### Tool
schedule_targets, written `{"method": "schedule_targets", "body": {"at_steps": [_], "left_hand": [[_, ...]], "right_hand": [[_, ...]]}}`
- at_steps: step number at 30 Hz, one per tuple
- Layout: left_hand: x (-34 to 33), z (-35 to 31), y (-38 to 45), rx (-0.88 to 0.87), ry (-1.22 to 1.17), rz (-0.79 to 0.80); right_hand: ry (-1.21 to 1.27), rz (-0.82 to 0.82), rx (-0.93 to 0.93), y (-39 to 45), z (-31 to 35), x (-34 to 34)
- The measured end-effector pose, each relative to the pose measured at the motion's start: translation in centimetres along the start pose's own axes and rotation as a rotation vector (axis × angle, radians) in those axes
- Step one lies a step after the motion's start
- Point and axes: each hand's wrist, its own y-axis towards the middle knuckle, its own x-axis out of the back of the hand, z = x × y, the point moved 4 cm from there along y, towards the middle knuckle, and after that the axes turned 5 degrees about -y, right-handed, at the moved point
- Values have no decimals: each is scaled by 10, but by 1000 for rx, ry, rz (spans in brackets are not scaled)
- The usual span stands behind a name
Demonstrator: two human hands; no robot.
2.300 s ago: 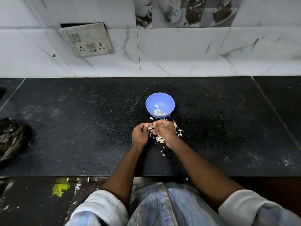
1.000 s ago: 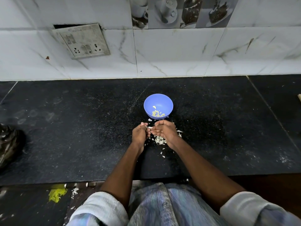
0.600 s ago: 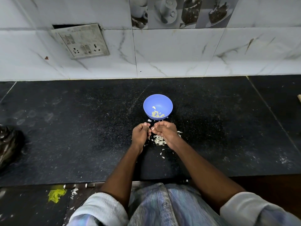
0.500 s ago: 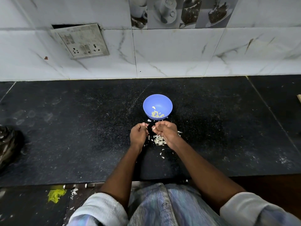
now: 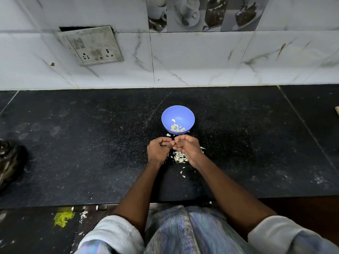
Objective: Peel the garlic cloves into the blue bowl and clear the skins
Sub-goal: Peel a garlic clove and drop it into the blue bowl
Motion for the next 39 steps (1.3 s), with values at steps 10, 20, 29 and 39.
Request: {"method": "schedule_targets", "body": {"at_steps": [10,20,29,39], "left_hand": [[11,6,0,9,-40,-95],[1,-9,-2,12,-84,-103],[-12,-36,-7,-220,31,-39],[-22,-32,-5,-259,140,-46]], "right_hand": [[-303,-10,12,-1,-1,-3],[-288,-65,83,0,5,-10],[64,-70,-90,-3,5,-3],[-39,-96,-19,-5,13,11]]}}
